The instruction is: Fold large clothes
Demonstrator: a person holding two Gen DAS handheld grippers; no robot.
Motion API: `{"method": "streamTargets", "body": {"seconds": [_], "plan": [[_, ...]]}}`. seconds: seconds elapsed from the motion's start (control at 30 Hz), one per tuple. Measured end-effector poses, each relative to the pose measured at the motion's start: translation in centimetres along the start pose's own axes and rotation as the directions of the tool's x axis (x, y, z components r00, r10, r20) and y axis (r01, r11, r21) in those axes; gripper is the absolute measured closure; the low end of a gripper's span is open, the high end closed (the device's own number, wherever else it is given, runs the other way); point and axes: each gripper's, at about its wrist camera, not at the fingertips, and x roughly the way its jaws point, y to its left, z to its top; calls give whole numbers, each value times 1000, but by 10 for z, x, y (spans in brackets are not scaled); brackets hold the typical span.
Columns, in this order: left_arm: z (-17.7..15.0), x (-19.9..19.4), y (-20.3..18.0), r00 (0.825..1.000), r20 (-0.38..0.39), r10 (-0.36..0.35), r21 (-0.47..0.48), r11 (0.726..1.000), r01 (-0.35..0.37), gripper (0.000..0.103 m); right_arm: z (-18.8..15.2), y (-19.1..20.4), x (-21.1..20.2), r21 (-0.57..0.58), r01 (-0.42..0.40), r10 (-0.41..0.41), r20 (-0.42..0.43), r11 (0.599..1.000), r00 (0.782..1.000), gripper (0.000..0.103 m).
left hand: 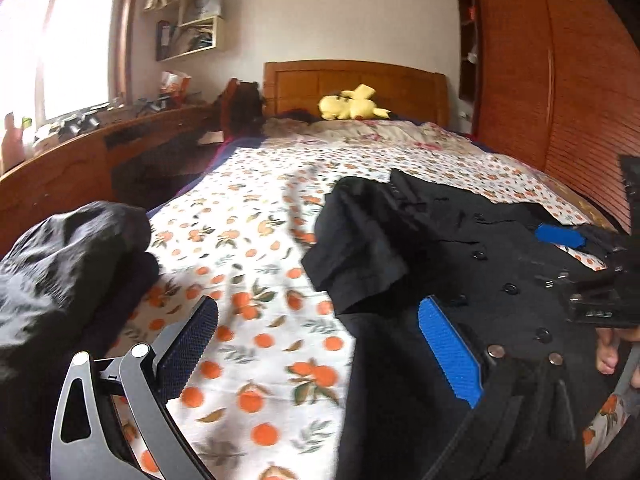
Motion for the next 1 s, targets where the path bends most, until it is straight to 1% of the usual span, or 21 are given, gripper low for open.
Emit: {"method": "streamTargets", "body": {"seconds": [0.17, 0.23, 0.27, 0.33, 0.47, 0.5, 0.53, 0.57, 0.6, 0.67, 0.77, 0.83, 0.93, 1.0], "plan": [[-4, -8, 22, 1000, 20, 18, -19, 1000, -17, 2, 10, 27, 45, -5, -85, 85, -71, 996, 994, 42], [-5, -9, 25, 1000, 20, 23, -23, 999, -22, 2, 16, 36, 65, -1, -117, 116, -101, 993, 988, 51], [-7, -10, 28, 1000, 19, 22, -25, 999, -22, 2, 18, 39, 73, 5, -127, 127, -114, 992, 985, 52], [-9, -12, 33, 1000, 20, 23, -29, 999, -23, 2, 22, 44, 91, 21, -141, 143, -138, 990, 980, 59], [-8, -17, 35, 999, 30, 24, -32, 999, -23, 2, 25, 45, 122, 59, -151, 159, -184, 987, 970, 63], [-8, -18, 36, 999, 32, 25, -33, 999, -24, 2, 26, 44, 128, 69, -152, 163, -193, 986, 968, 68], [-8, -18, 36, 999, 34, 24, -34, 999, -23, 2, 26, 44, 132, 74, -149, 161, -200, 986, 966, 77], [-9, -18, 36, 999, 35, 22, -36, 999, -21, 2, 26, 43, 135, 81, -151, 165, -207, 985, 964, 84], [-9, -19, 36, 999, 35, 21, -36, 999, -20, 2, 27, 43, 136, 86, -155, 170, -210, 984, 963, 97], [-9, -19, 36, 999, 37, 23, -35, 999, -22, 2, 28, 41, 132, 98, -168, 185, -200, 981, 962, 99], [-9, -19, 35, 999, 38, 17, -33, 999, -15, 2, 33, 36, 111, 95, -196, 208, -140, 976, 968, 99], [-9, -20, 34, 999, 39, 4, -36, 999, -3, 2, 36, 32, 92, 90, -200, 209, -103, 976, 973, 100], [-7, -22, 26, 999, 42, -5, -28, 1000, 6, 2, 36, 21, 50, 80, -203, 206, -32, 976, 978, 100], [-6, -22, 17, 999, 45, -17, -20, 1000, 18, 2, 32, 12, 24, 76, -197, 198, -7, 977, 980, 100]]}}
